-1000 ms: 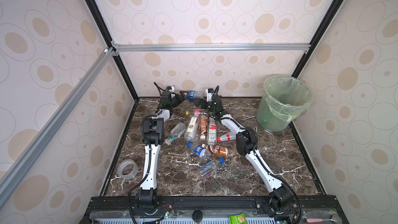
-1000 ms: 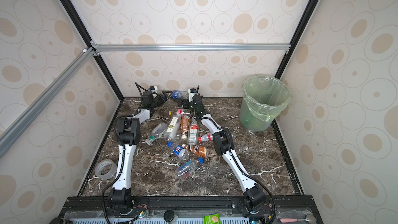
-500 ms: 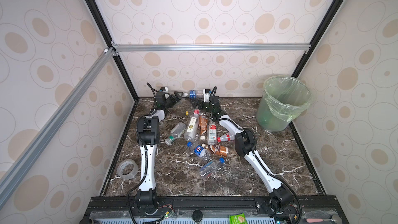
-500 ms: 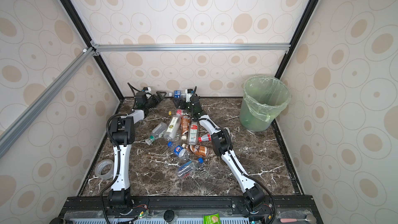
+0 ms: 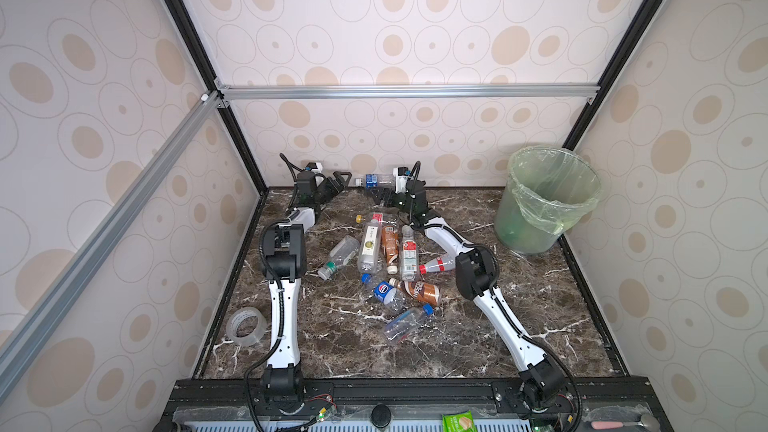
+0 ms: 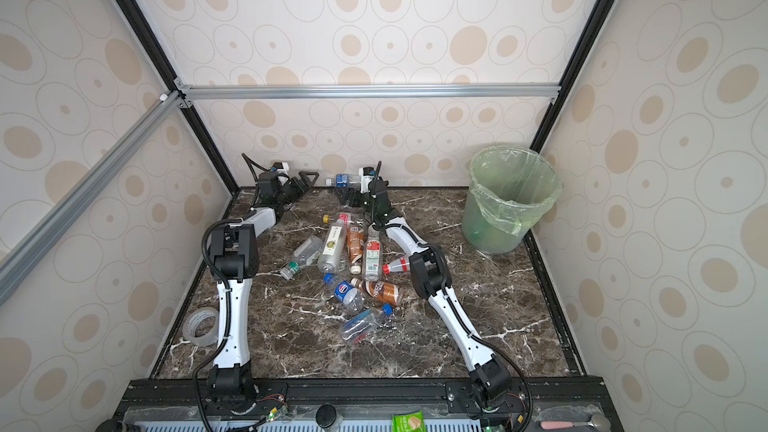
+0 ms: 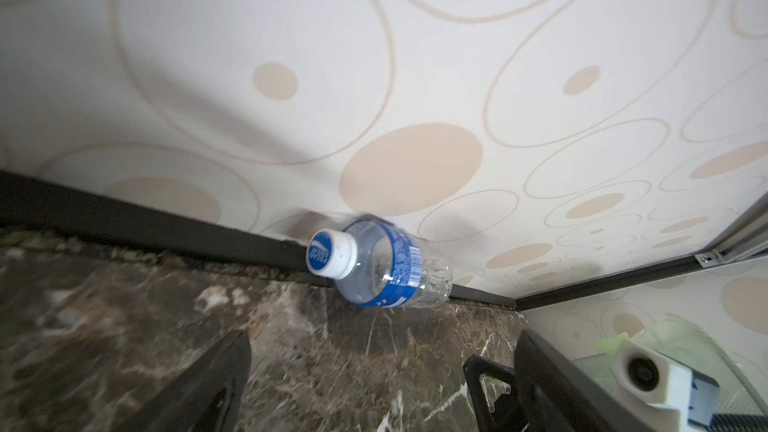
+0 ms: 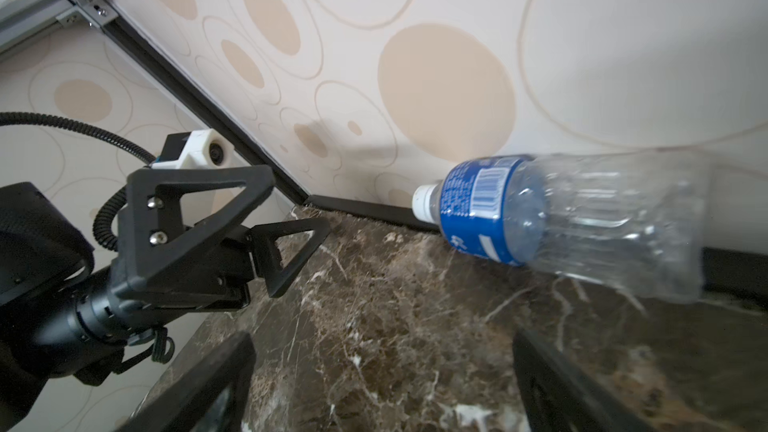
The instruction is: Throw the plastic bottles in the bin
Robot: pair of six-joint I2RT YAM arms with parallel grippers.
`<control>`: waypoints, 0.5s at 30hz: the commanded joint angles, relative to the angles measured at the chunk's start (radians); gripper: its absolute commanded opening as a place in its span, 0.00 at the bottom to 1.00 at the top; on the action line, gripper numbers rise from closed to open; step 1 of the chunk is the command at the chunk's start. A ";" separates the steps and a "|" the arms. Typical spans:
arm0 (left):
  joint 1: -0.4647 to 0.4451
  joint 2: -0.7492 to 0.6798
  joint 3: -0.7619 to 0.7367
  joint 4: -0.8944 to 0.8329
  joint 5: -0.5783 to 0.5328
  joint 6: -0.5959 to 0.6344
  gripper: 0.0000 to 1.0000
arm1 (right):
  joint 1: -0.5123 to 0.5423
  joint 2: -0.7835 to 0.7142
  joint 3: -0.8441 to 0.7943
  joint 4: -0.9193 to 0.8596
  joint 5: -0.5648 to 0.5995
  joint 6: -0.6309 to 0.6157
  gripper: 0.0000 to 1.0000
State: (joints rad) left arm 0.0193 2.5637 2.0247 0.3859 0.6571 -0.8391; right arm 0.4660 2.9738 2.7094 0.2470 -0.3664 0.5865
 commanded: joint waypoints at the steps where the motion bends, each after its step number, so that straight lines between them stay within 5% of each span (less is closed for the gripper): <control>1: -0.041 0.033 0.123 -0.115 0.015 0.126 0.99 | -0.023 -0.070 -0.016 -0.013 -0.011 0.005 1.00; 6: -0.070 0.040 0.209 -0.292 -0.068 0.244 0.99 | -0.052 -0.236 -0.259 0.052 0.011 -0.012 0.99; 15: -0.074 0.127 0.218 -0.184 -0.080 0.129 0.99 | -0.111 -0.566 -0.755 0.174 0.008 -0.028 0.99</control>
State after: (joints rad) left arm -0.0650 2.6328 2.1990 0.1879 0.5968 -0.6804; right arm 0.3672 2.5103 2.0338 0.3466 -0.3595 0.5785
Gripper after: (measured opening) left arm 0.989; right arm 0.995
